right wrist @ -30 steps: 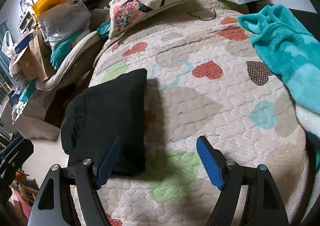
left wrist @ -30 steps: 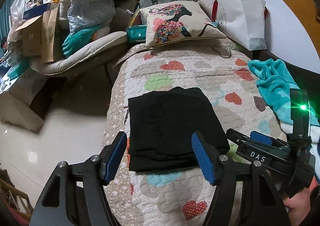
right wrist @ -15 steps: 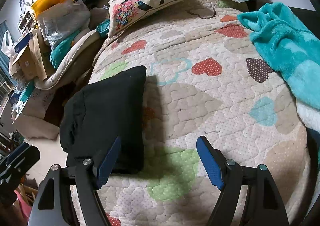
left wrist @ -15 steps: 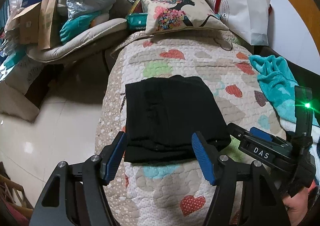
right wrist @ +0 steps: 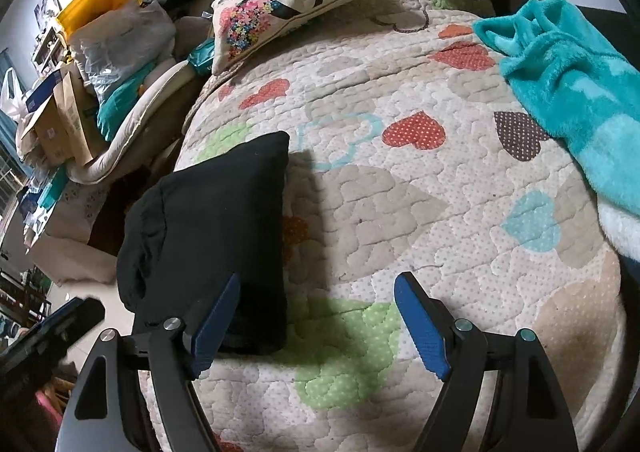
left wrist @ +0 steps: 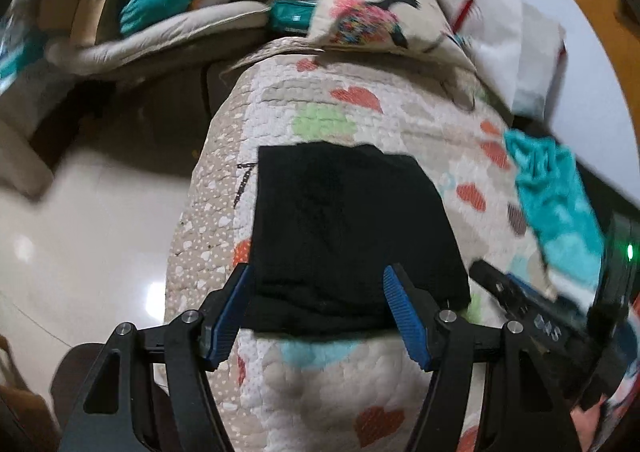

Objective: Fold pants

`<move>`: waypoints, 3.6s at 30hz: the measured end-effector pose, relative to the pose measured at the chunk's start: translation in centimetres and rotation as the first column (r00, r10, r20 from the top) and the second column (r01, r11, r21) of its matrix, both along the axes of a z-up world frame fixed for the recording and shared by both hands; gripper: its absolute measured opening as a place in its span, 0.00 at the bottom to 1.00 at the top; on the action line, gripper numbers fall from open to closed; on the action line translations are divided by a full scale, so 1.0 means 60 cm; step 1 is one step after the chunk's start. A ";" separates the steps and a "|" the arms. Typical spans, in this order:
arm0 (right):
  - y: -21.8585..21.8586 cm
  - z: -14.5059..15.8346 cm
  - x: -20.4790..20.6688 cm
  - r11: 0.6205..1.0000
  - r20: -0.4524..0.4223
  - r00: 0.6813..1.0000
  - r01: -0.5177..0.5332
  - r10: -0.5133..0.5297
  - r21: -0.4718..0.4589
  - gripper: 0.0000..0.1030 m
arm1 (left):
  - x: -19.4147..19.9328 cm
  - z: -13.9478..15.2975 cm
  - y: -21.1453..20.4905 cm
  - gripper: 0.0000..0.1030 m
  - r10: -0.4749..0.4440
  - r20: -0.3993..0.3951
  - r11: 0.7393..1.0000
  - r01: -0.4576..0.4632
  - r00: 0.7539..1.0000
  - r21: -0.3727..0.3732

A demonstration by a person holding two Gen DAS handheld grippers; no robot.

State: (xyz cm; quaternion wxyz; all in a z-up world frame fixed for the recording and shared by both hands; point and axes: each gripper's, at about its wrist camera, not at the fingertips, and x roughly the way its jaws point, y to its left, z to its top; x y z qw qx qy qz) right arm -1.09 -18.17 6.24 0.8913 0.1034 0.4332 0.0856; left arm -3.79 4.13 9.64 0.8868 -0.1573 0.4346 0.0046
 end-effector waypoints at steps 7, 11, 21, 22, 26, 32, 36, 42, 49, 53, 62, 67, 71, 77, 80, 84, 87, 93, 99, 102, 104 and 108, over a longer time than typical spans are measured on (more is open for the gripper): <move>0.029 0.040 0.050 0.996 -0.023 0.996 -0.084 0.084 0.019 0.82 | 0.051 -0.046 0.080 0.65 0.004 -0.036 0.978 -0.011 0.999 -0.206; 0.047 0.023 0.101 0.992 -0.080 0.989 -0.124 0.125 0.019 0.84 | 0.086 -0.086 0.097 0.65 -0.037 -0.067 0.955 0.015 0.997 -0.296; 0.055 -0.082 0.177 0.951 -0.215 0.955 -0.141 0.204 0.275 0.84 | 0.141 -0.146 0.060 0.92 -0.144 -0.059 0.902 0.107 0.988 -0.419; 0.057 -0.089 0.179 0.946 -0.212 0.955 -0.139 0.206 0.292 0.85 | 0.142 -0.145 0.056 0.92 -0.141 -0.062 0.906 0.103 0.988 -0.411; 0.067 -0.085 0.179 0.934 -0.189 0.954 -0.167 0.234 0.314 0.78 | 0.144 -0.134 0.043 0.64 -0.144 -0.103 0.942 0.104 0.984 -0.318; 0.088 -0.046 0.171 0.930 -0.167 0.942 -0.236 0.290 0.281 0.47 | 0.130 -0.108 0.066 0.37 -0.134 -0.081 0.916 0.092 0.988 -0.390; 0.090 -0.013 0.170 0.922 -0.146 0.941 -0.254 0.305 0.290 0.40 | 0.131 -0.079 0.056 0.37 -0.135 -0.067 0.910 0.097 0.988 -0.404; 0.085 0.043 0.179 0.929 -0.098 0.945 -0.284 0.313 0.238 0.40 | 0.151 -0.041 0.032 0.37 -0.150 -0.038 0.904 0.122 0.988 -0.410; 0.060 0.077 0.203 0.936 -0.054 0.955 -0.275 0.293 0.220 0.40 | 0.195 -0.009 0.009 0.37 -0.164 -0.011 0.919 0.149 0.986 -0.366; 0.047 0.079 0.224 0.936 -0.037 0.962 -0.254 0.271 0.242 0.40 | 0.226 -0.004 0.003 0.37 -0.161 -0.011 0.929 0.148 0.987 -0.338; 0.023 0.050 0.273 0.939 -0.041 0.971 -0.217 0.236 0.266 0.40 | 0.291 -0.027 -0.005 0.37 -0.150 -0.047 0.945 0.130 0.988 -0.299; 0.019 0.036 0.297 0.947 -0.042 0.974 -0.204 0.221 0.247 0.40 | 0.320 -0.045 -0.015 0.37 -0.145 -0.068 0.950 0.119 0.987 -0.289; 0.017 0.023 0.313 0.951 -0.049 0.976 -0.197 0.214 0.237 0.40 | 0.337 -0.063 -0.016 0.37 -0.133 -0.087 0.954 0.103 0.987 -0.282; 0.005 -0.016 0.328 0.970 -0.090 0.984 -0.132 0.153 0.205 0.48 | 0.352 -0.112 0.018 0.48 -0.038 -0.158 0.967 -0.004 0.987 -0.255; -0.005 -0.025 0.327 0.981 -0.093 0.990 -0.089 0.106 0.172 0.62 | 0.350 -0.128 0.033 0.54 -0.024 -0.170 0.952 -0.029 0.985 -0.305; -0.025 -0.024 0.325 0.978 -0.104 0.992 -0.051 0.073 0.204 0.68 | 0.349 -0.123 0.033 0.54 -0.029 -0.168 0.946 -0.027 0.985 -0.322; -0.034 -0.010 0.315 0.973 -0.089 0.994 -0.041 0.063 0.229 0.69 | 0.343 -0.097 0.043 0.53 -0.037 -0.113 0.927 -0.008 0.993 -0.376; -0.031 0.002 0.299 0.968 -0.070 0.996 -0.045 0.064 0.246 0.72 | 0.375 -0.074 0.065 0.54 0.054 -0.118 0.951 -0.087 0.992 -0.297; -0.018 -0.006 0.291 0.969 -0.084 0.994 -0.049 0.072 0.244 0.73 | 0.409 -0.138 0.081 0.54 0.119 -0.274 0.958 -0.183 0.954 -0.220; -0.019 -0.009 0.292 0.969 -0.086 0.994 -0.042 0.065 0.244 0.73 | 0.414 -0.138 0.071 0.54 0.109 -0.271 0.973 -0.158 0.957 -0.166; -0.022 -0.011 0.293 0.970 -0.087 0.995 -0.030 0.052 0.243 0.73 | 0.417 -0.136 0.065 0.54 0.100 -0.273 0.982 -0.139 0.957 -0.126; -0.033 -0.010 0.286 0.969 -0.091 0.996 -0.001 0.025 0.247 0.73 | 0.410 -0.130 0.077 0.54 0.108 -0.281 0.976 -0.155 0.954 -0.153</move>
